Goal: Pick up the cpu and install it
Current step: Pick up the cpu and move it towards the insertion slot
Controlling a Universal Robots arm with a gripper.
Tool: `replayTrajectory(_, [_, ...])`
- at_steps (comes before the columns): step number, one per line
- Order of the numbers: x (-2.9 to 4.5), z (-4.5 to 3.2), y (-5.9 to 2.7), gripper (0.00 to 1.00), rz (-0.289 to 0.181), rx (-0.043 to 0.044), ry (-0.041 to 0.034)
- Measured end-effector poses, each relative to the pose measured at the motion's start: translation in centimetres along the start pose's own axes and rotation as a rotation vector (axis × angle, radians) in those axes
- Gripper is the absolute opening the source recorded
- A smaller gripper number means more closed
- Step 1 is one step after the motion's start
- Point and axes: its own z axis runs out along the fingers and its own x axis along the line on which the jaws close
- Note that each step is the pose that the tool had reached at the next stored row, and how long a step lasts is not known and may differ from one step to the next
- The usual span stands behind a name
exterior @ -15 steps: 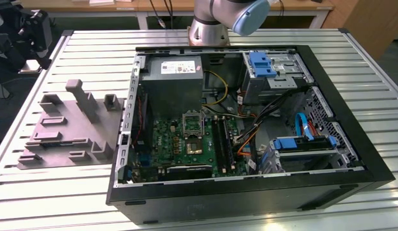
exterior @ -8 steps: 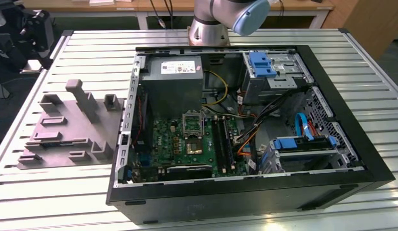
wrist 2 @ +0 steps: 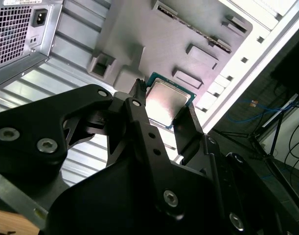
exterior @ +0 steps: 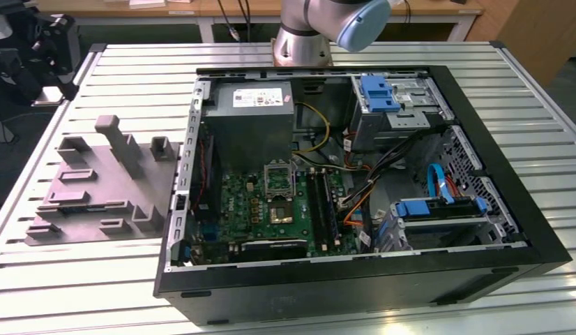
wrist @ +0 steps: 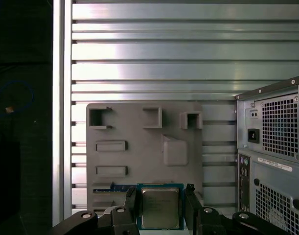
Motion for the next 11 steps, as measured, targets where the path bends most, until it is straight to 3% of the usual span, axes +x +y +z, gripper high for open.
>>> replayTrajectory(11, [-0.37,0.01,0.01,0.47,0.000,0.0000,-0.0001])
